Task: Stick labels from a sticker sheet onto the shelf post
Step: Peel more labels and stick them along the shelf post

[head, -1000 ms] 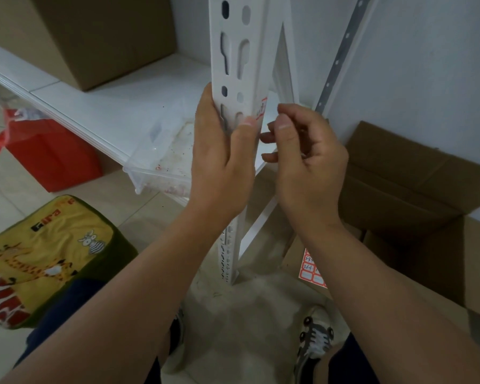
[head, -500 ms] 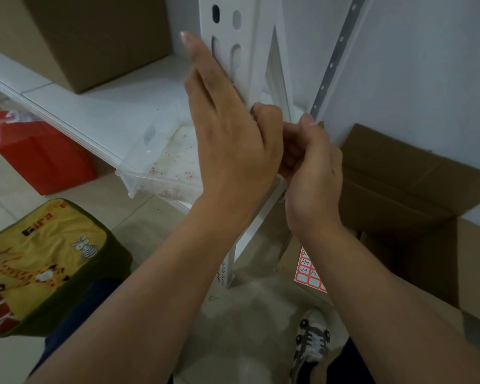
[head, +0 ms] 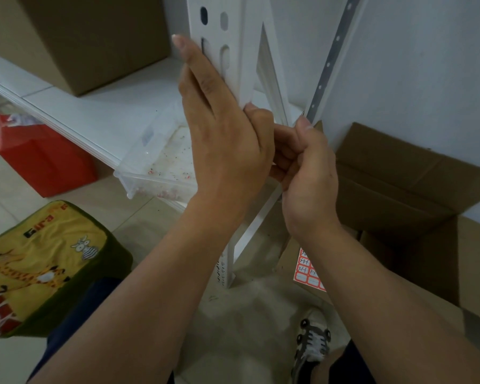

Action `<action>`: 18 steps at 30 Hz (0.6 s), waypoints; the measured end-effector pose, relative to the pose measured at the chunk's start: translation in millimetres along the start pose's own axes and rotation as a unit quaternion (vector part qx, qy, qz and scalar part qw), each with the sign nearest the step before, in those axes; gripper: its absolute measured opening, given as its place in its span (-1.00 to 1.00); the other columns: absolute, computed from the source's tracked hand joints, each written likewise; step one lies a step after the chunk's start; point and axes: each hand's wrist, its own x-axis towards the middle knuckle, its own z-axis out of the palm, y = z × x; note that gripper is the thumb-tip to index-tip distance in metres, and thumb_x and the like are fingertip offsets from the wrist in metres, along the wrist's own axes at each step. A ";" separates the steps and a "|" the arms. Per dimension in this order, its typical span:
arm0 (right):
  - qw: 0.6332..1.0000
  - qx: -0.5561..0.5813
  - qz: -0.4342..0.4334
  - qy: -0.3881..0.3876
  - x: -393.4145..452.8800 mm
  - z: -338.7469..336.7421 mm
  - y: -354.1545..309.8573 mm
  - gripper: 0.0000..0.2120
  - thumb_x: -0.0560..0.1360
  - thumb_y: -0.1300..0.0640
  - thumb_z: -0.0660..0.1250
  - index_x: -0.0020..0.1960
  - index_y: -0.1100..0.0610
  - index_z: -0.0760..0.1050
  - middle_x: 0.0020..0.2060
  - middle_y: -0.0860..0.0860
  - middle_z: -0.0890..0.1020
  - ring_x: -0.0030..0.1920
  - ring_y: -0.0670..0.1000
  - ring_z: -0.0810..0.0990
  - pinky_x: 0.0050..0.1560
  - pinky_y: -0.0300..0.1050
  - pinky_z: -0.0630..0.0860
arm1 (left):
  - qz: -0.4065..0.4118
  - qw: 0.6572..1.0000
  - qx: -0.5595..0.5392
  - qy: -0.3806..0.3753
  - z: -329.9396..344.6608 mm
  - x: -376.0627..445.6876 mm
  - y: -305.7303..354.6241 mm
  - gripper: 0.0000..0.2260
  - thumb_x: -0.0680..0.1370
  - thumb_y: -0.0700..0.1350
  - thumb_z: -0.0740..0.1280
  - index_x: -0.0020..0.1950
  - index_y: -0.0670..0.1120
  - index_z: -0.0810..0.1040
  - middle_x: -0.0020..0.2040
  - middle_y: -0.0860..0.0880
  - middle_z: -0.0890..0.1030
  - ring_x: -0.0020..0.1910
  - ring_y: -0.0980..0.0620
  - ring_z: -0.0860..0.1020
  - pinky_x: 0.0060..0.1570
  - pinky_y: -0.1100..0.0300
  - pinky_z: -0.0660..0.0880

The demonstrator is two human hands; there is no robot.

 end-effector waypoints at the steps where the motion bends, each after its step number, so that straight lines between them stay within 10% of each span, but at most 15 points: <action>1: 1.000 0.001 0.000 -0.001 -0.3 0.1 -0.2 -0.55 0.56 -0.05 -0.01 -0.02 0.05 0.64 -0.12 -0.05 0.72 0.00 -0.03 0.68 -0.09 -0.21 0.57 | 0.002 1.000 0.001 0.001 0.2 -0.3 -0.3 -0.32 0.49 -0.27 0.16 0.49 -0.48 -0.11 0.46 -0.40 0.16 0.42 -0.09 0.28 0.43 0.28 0.18; 18: 1.000 -0.011 0.009 0.002 -3.7 -0.8 0.9 -0.56 0.55 -0.08 0.00 -0.12 -0.08 0.66 -0.14 -0.11 0.72 0.00 -0.05 0.67 -0.07 -0.18 0.55 | -0.009 0.998 -0.032 0.049 5.9 0.0 6.7 -0.32 0.44 -0.27 0.14 0.50 -0.46 -0.01 0.42 -0.35 0.25 0.35 -0.10 0.37 0.38 0.29 0.22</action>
